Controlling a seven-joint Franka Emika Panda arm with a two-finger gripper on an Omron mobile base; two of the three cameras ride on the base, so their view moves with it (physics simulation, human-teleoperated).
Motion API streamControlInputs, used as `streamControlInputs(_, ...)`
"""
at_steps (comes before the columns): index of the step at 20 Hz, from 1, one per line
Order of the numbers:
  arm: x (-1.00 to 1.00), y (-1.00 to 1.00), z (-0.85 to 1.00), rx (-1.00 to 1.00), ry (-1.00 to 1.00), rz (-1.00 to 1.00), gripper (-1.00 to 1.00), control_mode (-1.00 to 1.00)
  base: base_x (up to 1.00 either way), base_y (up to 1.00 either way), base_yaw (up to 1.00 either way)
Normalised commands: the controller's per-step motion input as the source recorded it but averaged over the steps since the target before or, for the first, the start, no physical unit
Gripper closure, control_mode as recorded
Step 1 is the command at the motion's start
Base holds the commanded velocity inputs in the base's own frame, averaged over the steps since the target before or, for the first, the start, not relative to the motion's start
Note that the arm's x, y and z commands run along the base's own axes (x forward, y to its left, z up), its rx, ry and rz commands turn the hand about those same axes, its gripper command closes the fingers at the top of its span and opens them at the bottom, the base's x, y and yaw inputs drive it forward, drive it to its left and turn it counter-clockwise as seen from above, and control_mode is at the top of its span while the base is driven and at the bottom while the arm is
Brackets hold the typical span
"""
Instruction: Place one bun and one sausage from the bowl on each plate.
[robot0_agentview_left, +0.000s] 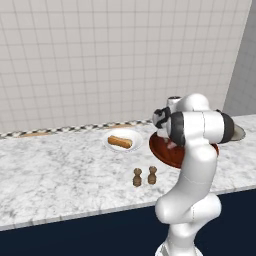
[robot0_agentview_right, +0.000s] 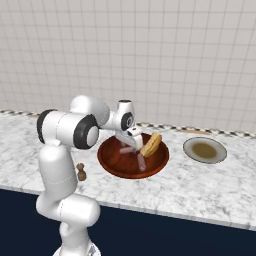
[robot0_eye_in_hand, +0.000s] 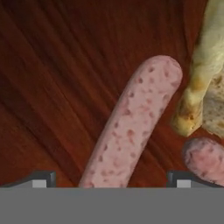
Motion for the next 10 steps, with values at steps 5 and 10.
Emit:
streamControlInputs(5,0.0,0.0,-0.27,0.04,-0.09,-0.22,-1.0,-1.0,0.0,0.0,0.0)
streamControlInputs(10,-0.01,0.0,-0.1,0.0,-0.01,-0.06,1.0,-1.0,0.0,0.0,0.0)
